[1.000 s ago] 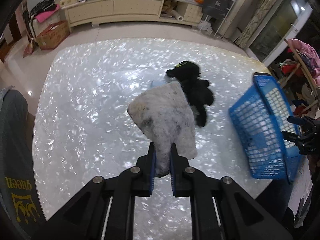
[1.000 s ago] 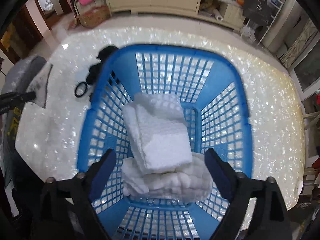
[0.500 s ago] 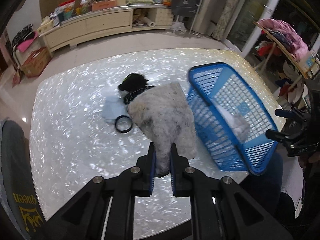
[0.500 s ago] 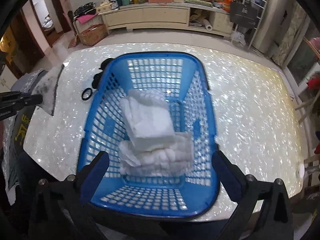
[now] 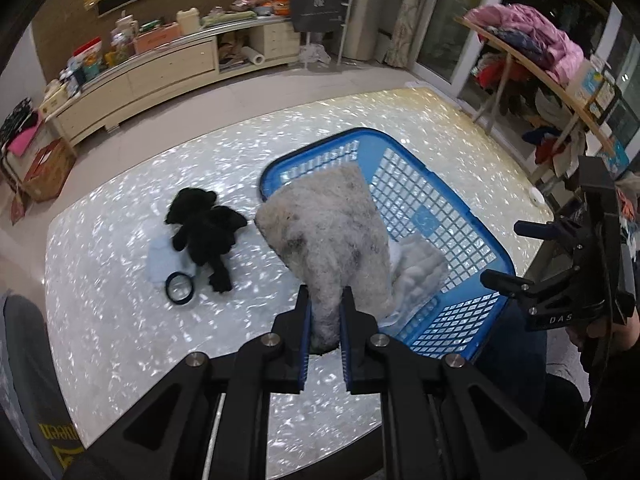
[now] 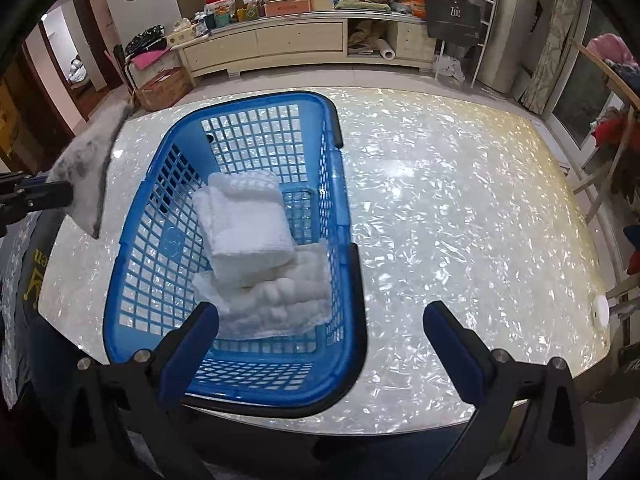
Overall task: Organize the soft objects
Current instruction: 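Grasp the grey felt pad with the left gripper and drop it into the basket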
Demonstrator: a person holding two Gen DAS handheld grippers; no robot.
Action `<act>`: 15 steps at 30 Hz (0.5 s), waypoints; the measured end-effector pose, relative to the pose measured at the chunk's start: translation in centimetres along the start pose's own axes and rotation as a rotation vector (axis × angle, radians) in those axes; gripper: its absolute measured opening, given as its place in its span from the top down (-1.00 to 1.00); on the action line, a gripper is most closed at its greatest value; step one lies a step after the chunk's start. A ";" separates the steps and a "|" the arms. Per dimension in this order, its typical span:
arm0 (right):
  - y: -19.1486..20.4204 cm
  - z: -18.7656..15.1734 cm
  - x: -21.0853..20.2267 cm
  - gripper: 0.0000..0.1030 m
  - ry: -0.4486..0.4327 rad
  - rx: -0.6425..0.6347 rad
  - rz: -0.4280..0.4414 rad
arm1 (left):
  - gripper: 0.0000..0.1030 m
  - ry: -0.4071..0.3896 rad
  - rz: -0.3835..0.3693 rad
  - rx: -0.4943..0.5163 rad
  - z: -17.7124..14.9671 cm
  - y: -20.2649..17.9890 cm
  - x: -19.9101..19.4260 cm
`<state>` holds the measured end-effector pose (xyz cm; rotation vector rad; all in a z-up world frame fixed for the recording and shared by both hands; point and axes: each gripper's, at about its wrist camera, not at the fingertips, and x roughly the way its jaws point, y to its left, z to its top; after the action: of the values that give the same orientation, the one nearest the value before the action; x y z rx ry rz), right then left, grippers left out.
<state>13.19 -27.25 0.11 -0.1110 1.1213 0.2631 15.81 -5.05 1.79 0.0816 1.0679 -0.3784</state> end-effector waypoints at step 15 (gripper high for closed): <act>-2.0 -0.2 2.3 -0.99 0.017 0.036 0.021 | 0.78 0.124 0.005 0.081 3.6 -4.0 8.0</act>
<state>14.49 -28.85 -2.07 -0.0691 1.1442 0.2609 20.88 -11.74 -2.95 0.1820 1.1742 -0.4162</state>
